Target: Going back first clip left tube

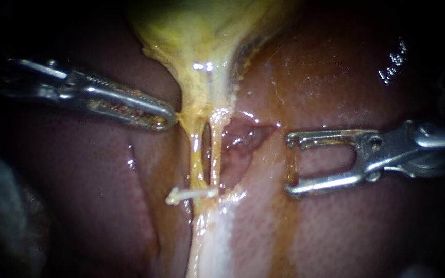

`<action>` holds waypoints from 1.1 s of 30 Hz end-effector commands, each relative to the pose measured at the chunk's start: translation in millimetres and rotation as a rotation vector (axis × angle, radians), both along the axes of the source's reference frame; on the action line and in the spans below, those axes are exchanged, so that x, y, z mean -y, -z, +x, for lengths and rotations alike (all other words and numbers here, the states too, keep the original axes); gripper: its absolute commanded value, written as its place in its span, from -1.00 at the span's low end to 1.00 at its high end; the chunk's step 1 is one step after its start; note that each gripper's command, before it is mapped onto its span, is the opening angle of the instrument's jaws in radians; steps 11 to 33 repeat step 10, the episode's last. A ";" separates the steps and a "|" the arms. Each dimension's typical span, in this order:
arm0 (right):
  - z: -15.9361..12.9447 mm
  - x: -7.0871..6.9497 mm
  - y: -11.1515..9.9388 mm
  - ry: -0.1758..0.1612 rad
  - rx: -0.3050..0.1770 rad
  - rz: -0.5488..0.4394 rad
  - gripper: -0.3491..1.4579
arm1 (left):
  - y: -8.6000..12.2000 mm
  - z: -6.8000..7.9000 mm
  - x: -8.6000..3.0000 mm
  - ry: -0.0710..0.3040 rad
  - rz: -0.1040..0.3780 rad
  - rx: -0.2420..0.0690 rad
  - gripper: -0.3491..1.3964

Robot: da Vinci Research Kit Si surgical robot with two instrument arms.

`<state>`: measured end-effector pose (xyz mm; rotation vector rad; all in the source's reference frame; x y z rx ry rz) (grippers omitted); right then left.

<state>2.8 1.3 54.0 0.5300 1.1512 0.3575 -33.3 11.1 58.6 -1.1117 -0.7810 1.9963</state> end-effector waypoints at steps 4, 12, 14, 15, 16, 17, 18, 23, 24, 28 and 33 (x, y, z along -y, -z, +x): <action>0.0 -0.1 0.1 0.001 -0.001 -0.005 -0.06 | -0.4 0.0 0.0 -0.003 0.003 0.001 -1.00; 0.1 -0.2 0.3 0.004 -0.003 -0.015 -0.06 | -0.3 0.3 -0.1 -0.005 0.004 0.003 -1.00; 0.1 -0.2 0.3 0.004 -0.003 -0.015 -0.06 | -0.3 0.3 -0.1 -0.005 0.004 0.003 -1.00; 0.1 -0.2 0.3 0.004 -0.003 -0.015 -0.06 | -0.3 0.3 -0.1 -0.005 0.004 0.003 -1.00; 0.1 -0.2 0.3 0.004 -0.003 -0.015 -0.06 | -0.3 0.3 -0.1 -0.005 0.004 0.003 -1.00; 0.1 -0.2 0.3 0.004 -0.003 -0.015 -0.06 | -0.3 0.3 -0.1 -0.005 0.004 0.003 -1.00; 0.1 -0.2 0.3 0.004 -0.003 -0.015 -0.06 | -0.3 0.3 -0.1 -0.005 0.004 0.003 -1.00; 0.1 -0.2 0.3 0.004 -0.003 -0.015 -0.06 | -0.3 0.3 -0.1 -0.005 0.004 0.003 -1.00; 0.1 -0.2 0.3 0.004 -0.003 -0.015 -0.06 | -0.3 0.3 -0.1 -0.005 0.004 0.003 -1.00; 0.1 -0.2 0.3 0.004 -0.003 -0.015 -0.06 | -0.3 0.3 -0.1 -0.005 0.004 0.003 -1.00; 0.1 -0.2 0.3 0.004 -0.003 -0.015 -0.06 | -0.3 0.3 -0.1 -0.005 0.004 0.003 -1.00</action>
